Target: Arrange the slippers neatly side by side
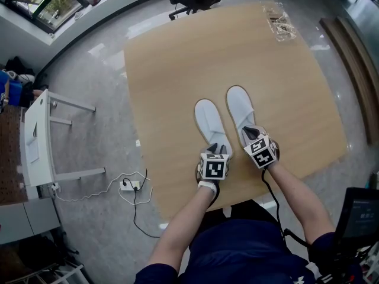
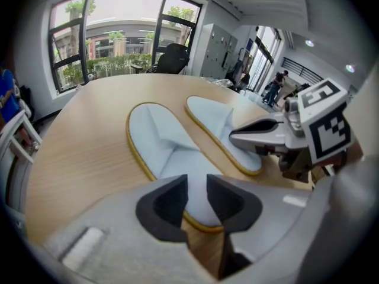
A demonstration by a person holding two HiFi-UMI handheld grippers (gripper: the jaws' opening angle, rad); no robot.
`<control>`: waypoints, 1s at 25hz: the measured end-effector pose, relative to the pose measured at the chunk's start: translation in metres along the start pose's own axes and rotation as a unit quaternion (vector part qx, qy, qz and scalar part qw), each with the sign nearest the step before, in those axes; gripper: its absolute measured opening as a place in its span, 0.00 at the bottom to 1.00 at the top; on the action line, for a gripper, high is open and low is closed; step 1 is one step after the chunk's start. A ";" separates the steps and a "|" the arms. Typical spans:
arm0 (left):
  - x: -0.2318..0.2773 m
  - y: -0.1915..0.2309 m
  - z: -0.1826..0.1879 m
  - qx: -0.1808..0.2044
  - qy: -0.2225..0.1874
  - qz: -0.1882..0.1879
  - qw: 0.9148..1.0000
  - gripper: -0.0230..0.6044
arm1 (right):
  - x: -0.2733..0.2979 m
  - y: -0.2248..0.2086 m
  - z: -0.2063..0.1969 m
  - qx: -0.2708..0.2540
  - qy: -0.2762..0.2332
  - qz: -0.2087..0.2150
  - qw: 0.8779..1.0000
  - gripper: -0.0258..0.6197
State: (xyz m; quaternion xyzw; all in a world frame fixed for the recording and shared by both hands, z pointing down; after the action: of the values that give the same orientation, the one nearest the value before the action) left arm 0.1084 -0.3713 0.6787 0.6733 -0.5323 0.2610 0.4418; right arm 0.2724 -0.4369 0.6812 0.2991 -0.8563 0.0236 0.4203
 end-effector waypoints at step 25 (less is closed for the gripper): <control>0.003 -0.001 -0.003 0.045 0.004 -0.001 0.999 0.20 | 0.001 0.028 0.010 0.005 -0.009 0.012 1.000 0.07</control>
State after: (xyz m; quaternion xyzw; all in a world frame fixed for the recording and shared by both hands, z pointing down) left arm 0.1106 -0.3704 0.6823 0.6921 -0.5178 0.2866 0.4133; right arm 0.2498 -0.4169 0.6814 0.2911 -0.8634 0.0298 0.4111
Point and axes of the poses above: the fingertips, and each gripper's own axes: x forward along the fingers, y to its left, z out of its top, the point moved 10 cm from there along -x, backward along the fingers, and after that the axes turned 13 degrees about -x, right-handed, at the moved point
